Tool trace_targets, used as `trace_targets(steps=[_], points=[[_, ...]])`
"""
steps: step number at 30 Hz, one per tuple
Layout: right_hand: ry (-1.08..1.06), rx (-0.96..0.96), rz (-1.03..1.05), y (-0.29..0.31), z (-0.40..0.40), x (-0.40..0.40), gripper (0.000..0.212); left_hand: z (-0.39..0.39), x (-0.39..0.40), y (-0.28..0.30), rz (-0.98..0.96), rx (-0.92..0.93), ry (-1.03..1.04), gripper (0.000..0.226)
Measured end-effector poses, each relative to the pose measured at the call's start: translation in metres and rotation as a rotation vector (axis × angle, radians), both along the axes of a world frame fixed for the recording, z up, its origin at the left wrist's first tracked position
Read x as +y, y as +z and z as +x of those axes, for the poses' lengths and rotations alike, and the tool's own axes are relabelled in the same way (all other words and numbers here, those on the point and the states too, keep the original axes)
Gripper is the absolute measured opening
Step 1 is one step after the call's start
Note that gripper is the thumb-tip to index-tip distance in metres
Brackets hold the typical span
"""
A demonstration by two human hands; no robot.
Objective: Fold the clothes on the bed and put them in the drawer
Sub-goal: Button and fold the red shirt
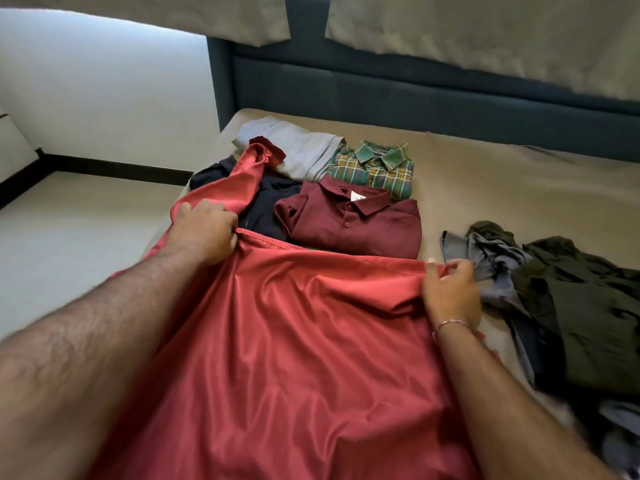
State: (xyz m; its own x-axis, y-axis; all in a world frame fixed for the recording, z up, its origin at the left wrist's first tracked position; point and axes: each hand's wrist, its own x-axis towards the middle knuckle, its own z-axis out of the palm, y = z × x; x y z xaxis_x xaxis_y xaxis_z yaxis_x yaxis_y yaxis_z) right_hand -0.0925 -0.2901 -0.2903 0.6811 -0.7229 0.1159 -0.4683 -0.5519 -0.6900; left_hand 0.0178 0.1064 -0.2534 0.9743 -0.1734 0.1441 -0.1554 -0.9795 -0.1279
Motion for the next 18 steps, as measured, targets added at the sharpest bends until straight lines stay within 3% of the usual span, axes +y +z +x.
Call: trace_targets(steps=[4, 7, 11, 15, 18], points=[[-0.039, 0.131, 0.022, -0.018, 0.001, -0.003, 0.054, 0.003, 0.001, -0.011, 0.027, 0.003, 0.002, 0.022], [-0.018, 0.108, 0.115, -0.025, 0.010, -0.013, 0.030, 0.008, 0.005, -0.014, 0.018, 0.023, -0.010, 0.022], [-0.077, -0.082, 0.204, -0.016, 0.026, -0.030, 0.026, 0.018, 0.011, -0.013, -0.147, 0.021, -0.074, 0.014], [-0.107, -0.225, 0.156, 0.014, 0.054, -0.047, 0.028, 0.030, -0.006, -0.005, -0.075, -0.121, -0.131, 0.014], [-0.070, -0.373, 0.380, 0.035, 0.086, -0.047, 0.026, 0.037, -0.015, 0.004, -0.110, -0.143, -0.029, 0.016]])
